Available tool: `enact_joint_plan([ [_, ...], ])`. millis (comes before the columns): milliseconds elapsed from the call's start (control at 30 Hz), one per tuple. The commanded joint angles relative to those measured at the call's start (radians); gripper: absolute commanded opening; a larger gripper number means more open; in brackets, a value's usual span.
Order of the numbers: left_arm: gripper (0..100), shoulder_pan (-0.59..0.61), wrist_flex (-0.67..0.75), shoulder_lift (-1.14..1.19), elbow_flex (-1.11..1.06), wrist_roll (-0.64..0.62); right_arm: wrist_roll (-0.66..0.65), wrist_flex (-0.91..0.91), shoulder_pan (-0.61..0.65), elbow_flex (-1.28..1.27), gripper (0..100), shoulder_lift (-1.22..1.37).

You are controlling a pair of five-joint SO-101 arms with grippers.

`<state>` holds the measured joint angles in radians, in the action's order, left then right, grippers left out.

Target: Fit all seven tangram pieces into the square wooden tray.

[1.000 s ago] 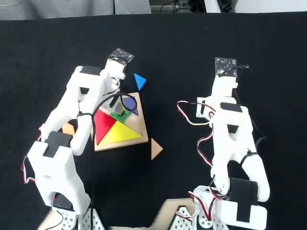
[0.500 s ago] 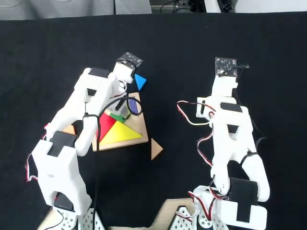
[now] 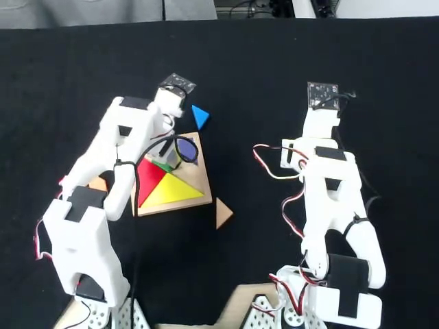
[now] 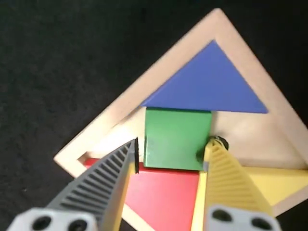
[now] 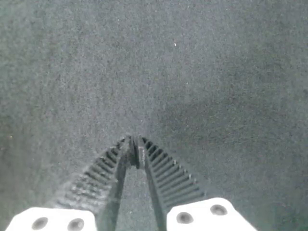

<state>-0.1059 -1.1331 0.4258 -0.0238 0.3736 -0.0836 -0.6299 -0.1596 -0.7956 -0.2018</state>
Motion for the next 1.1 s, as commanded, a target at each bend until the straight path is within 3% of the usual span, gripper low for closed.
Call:
enact_joint_plan([
  [0,23,0.022,0.009,-0.011,0.016,0.04,0.0,0.012,0.017,0.022,1.2,-0.001],
  [267,23,-0.01,-0.012,-0.02,0.047,0.043,0.0,0.012,0.017,0.022,1.2,-0.001],
  [567,23,0.044,-0.247,-0.018,0.364,0.02,0.0,0.012,0.017,0.022,1.2,-0.001],
  [667,23,0.116,-0.229,-0.006,0.418,0.029,0.0,0.012,0.017,0.022,1.2,-0.001],
  [800,23,0.173,-0.107,0.044,0.329,0.146,0.0,0.012,0.017,0.022,1.2,-0.001],
  [1067,23,0.154,-0.046,0.1,0.246,0.176,0.0,0.012,0.017,0.024,1.2,-0.001],
])
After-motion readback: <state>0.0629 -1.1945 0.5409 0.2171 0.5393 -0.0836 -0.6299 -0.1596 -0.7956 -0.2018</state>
